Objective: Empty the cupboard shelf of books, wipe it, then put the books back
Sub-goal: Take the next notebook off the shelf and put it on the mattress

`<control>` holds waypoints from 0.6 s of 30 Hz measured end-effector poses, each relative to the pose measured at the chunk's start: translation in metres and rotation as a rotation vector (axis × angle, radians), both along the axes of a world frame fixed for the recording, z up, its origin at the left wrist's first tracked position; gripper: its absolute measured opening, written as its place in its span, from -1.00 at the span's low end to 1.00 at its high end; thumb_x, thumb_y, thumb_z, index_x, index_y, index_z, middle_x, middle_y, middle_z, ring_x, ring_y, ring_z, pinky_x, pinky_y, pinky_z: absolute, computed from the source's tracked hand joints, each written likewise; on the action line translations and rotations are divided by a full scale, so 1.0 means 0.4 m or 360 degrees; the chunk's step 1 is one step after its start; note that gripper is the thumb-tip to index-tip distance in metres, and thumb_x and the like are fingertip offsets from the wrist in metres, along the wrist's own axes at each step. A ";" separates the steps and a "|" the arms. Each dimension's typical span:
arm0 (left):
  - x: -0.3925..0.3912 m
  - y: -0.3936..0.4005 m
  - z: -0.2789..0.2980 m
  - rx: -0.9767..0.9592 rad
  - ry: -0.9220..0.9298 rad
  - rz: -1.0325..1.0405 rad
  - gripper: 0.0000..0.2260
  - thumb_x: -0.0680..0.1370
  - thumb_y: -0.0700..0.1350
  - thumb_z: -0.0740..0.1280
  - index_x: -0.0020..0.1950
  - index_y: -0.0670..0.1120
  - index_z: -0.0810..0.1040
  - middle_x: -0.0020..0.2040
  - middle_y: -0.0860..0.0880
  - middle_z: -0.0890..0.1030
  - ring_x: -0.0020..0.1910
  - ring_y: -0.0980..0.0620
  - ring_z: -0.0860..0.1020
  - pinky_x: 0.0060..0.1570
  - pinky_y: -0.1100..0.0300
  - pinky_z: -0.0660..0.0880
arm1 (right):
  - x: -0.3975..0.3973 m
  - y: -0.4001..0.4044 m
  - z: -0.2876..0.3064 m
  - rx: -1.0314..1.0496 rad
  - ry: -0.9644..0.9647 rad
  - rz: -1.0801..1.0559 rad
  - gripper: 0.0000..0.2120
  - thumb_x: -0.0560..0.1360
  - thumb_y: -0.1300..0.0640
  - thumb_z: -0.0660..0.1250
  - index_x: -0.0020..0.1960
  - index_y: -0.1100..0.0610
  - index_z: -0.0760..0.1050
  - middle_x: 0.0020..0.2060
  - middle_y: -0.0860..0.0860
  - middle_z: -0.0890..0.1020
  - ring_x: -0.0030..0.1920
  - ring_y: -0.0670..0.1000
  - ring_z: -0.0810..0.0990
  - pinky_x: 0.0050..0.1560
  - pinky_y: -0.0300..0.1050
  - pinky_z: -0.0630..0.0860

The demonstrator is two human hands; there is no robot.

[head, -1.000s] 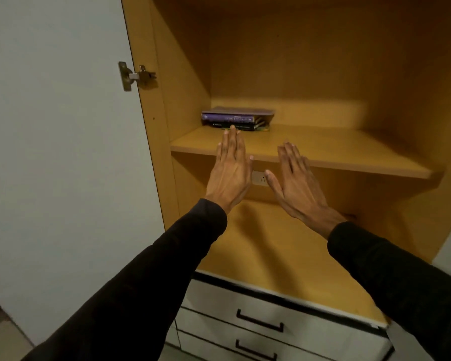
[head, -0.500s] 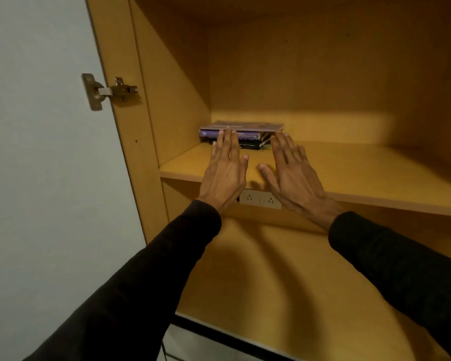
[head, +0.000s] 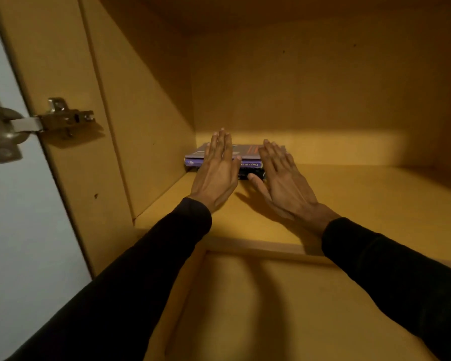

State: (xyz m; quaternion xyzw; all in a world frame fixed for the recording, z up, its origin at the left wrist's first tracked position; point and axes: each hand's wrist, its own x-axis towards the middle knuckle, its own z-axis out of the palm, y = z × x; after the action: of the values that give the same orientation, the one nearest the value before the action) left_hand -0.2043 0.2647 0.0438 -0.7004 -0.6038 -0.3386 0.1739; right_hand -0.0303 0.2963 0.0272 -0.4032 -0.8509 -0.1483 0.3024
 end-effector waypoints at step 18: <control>-0.046 0.244 -0.025 0.0082 -0.0112 0.0120 -0.50 0.71 -0.01 -0.07 0.60 -0.18 -0.08 0.61 -0.10 -0.09 0.58 0.03 -0.14 0.55 0.10 -0.13 | -0.028 0.296 0.006 -0.0123 -0.0369 -0.0142 -0.30 0.62 -0.12 0.11 0.57 0.23 -0.06 0.57 0.19 0.06 0.57 0.15 0.01 0.55 0.15 -0.14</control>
State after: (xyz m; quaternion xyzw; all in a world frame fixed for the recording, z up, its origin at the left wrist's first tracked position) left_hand -0.2228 0.3623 0.0339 -0.6602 -0.6265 -0.3717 0.1830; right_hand -0.0416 0.4148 0.0296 -0.4322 -0.8664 -0.1744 0.1793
